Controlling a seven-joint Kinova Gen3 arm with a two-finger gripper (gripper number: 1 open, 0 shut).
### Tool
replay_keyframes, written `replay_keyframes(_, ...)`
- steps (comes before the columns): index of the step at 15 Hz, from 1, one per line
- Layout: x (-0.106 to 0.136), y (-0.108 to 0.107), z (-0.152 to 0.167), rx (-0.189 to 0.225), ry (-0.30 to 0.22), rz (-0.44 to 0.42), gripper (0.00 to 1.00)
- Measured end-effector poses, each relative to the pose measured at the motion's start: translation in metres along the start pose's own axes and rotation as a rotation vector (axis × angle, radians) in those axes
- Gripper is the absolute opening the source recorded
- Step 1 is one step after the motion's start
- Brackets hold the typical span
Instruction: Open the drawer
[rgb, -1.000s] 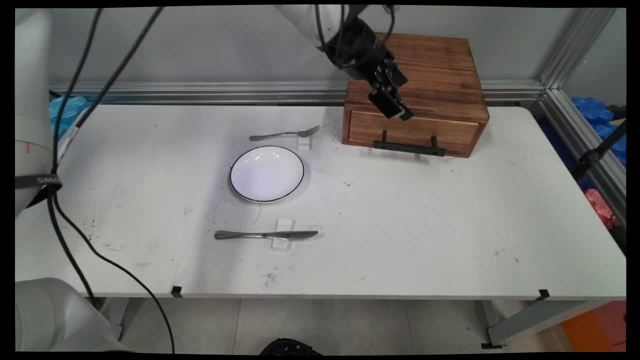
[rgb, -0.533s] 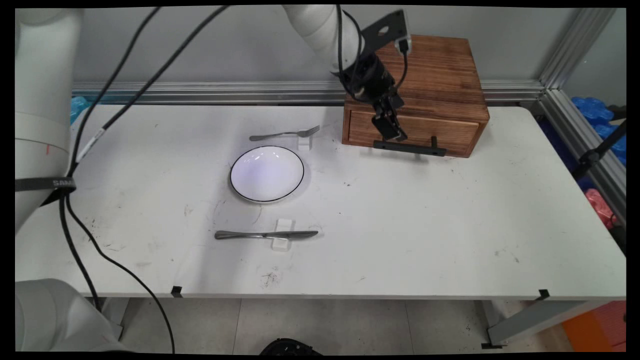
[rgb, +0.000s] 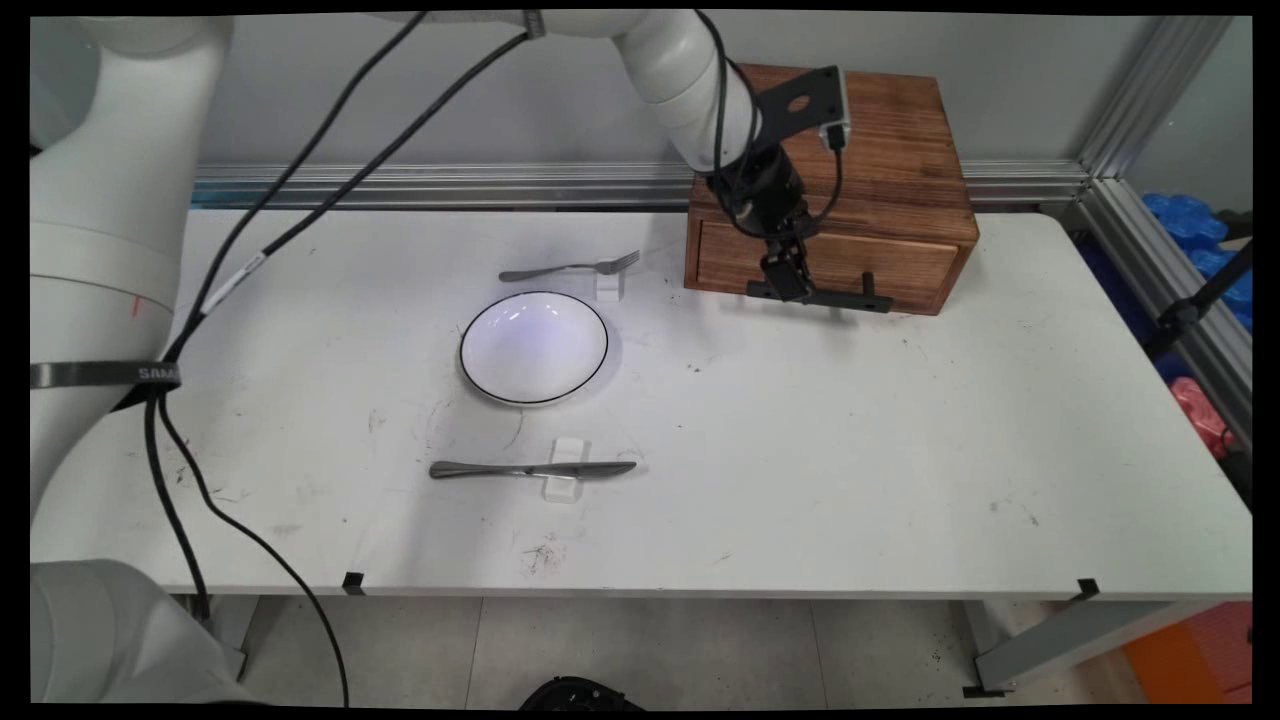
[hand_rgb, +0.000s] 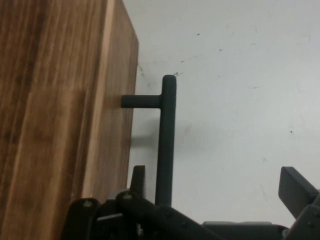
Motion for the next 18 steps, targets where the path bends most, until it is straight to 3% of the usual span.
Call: replay_keyframes(18,0.031,0.0,0.061,0.012,-0.068,0.033,1.0)
